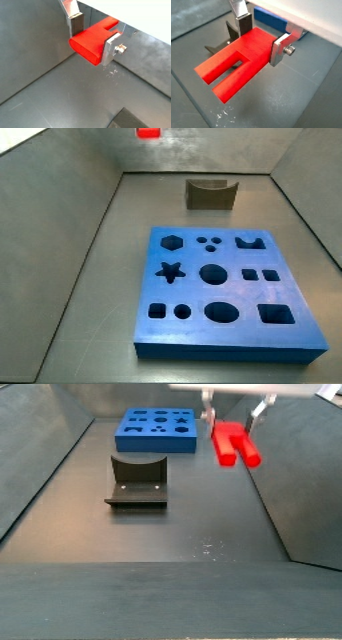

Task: Pick up the square-circle object. Move up. Rotate the square-circle object. Place the square-circle object on the fixture. Regrasp the square-circle object. Move to above the board. Insert the square-circle object.
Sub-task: Place the square-circle object on the fixture.

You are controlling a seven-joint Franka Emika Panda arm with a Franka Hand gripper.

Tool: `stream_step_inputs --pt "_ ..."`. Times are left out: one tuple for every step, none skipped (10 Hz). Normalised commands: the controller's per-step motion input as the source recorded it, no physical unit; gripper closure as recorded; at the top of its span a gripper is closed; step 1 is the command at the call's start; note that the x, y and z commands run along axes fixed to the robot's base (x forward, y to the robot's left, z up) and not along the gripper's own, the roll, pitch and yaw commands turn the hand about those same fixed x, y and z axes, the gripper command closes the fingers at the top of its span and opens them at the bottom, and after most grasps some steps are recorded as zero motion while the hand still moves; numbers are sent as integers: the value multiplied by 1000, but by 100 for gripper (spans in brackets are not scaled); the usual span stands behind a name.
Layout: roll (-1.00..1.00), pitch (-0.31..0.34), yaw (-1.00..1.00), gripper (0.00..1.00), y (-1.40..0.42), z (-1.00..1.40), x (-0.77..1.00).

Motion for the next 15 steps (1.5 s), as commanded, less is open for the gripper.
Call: stream_step_inputs --pt "27 81 -27 100 16 263 3" --pt "-172 606 135 100 -807 -33 1000" --pt "-160 590 143 100 -780 -82 1000" --pt "-137 493 130 100 -681 -53 1000" --pt "-121 343 86 100 -546 -40 1000" --pt "-116 255 65 100 -478 -45 1000" --pt "-91 188 48 100 -413 -31 1000" --pt "-78 171 43 100 -367 -22 1000" --pt "-69 154 38 100 -304 -21 1000" --pt "-65 150 35 100 -277 -21 1000" --pt "-53 153 34 100 -204 -7 1000" --pt "-48 154 33 100 -178 -3 1000" --pt "-38 149 35 100 -131 -7 1000" --pt "-27 157 34 100 -83 0 1000" --pt "-19 163 33 100 -54 6 934"
